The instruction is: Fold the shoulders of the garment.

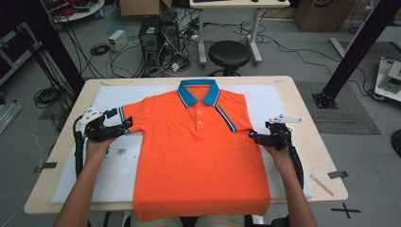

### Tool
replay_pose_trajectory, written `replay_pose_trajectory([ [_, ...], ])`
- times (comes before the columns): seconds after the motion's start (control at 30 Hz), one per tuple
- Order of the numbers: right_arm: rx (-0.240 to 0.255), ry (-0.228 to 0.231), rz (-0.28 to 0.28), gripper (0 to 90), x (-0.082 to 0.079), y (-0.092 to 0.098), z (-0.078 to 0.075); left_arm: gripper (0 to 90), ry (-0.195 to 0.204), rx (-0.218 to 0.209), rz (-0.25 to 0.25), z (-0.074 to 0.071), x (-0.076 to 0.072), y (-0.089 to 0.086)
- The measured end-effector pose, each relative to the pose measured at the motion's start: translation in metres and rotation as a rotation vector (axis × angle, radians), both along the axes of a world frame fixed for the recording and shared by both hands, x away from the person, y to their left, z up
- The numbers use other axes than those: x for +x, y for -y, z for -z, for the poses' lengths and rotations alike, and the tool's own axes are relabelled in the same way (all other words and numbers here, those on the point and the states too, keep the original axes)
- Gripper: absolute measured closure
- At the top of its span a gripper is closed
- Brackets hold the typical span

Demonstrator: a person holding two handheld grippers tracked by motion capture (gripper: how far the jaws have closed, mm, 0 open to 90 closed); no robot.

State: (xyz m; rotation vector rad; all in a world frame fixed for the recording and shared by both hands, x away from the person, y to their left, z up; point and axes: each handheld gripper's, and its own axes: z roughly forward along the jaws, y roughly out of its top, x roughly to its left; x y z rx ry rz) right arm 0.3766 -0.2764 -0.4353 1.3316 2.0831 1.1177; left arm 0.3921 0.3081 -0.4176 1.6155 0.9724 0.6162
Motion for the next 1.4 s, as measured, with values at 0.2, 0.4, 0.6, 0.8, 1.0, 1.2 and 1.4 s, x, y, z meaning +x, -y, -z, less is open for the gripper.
replay_pose_trajectory([
  [0.2,-0.006,0.028,-0.026,20.8,-0.015,0.004,0.002,18.1,-0.046,0.036,-0.05,-0.002,0.023,0.0],
  [0.4,0.006,0.012,-0.027,20.8,-0.014,0.007,0.004,18.2,-0.145,0.096,-0.071,0.001,0.042,0.006],
  [0.6,-0.001,0.012,-0.031,20.8,-0.014,0.006,0.004,18.2,-0.235,0.125,-0.161,0.014,0.058,0.004],
  [0.8,-0.002,0.009,-0.034,20.8,-0.014,0.006,0.004,19.3,-0.323,0.197,-0.255,0.03,0.065,0.004],
  [1.0,-0.003,0.004,-0.027,20.7,-0.013,0.007,0.004,27.5,-0.391,0.246,-0.261,0.04,0.068,0.008],
  [1.2,-0.002,0.005,-0.027,20.7,-0.013,0.007,0.004,40.9,-0.382,0.242,-0.264,0.038,0.064,0.014],
  [1.4,0.0,0.004,-0.029,20.7,-0.013,0.007,0.004,69.9,-0.411,0.187,-0.277,0.034,0.062,0.018],
])
